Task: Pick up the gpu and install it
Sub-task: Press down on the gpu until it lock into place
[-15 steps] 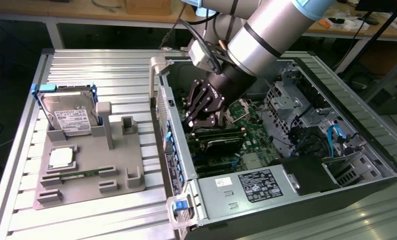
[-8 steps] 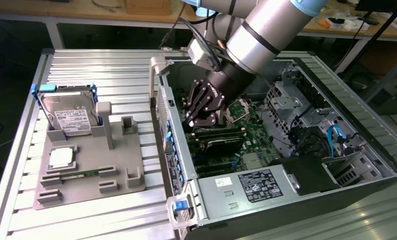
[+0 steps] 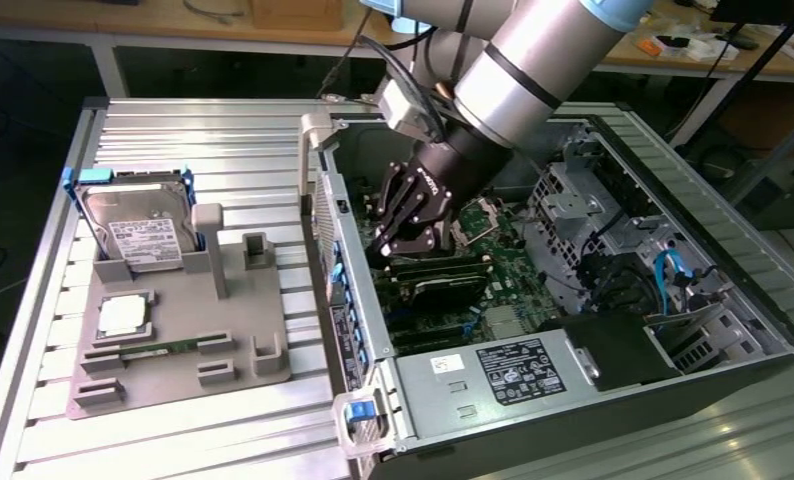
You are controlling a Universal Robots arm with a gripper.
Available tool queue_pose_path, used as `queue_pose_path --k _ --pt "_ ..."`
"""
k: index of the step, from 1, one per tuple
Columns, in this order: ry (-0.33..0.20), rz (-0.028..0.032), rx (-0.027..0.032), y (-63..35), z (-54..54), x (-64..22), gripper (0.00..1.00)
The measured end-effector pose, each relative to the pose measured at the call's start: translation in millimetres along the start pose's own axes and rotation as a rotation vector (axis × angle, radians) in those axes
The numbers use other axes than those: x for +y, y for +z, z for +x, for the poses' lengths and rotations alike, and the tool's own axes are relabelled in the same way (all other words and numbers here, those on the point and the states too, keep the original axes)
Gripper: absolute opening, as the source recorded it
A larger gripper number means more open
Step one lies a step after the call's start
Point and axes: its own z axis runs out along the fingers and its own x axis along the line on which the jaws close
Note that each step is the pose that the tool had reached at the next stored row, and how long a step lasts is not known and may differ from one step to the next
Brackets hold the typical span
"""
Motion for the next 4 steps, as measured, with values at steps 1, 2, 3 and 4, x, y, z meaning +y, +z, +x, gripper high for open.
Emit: queue_pose_path --k 1,2,3,4 --pt "0.000 0.0001 0.0000 0.0 0.0 -0.1 0.11" --pt "0.000 0.0001 -0.0001 0.0 0.0 -0.1 0.11" --pt "0.000 0.0001 -0.0001 0.0 0.0 -0.1 0.11" --pt "0.000 0.0001 -0.0001 0.0 0.0 -0.1 0.11"
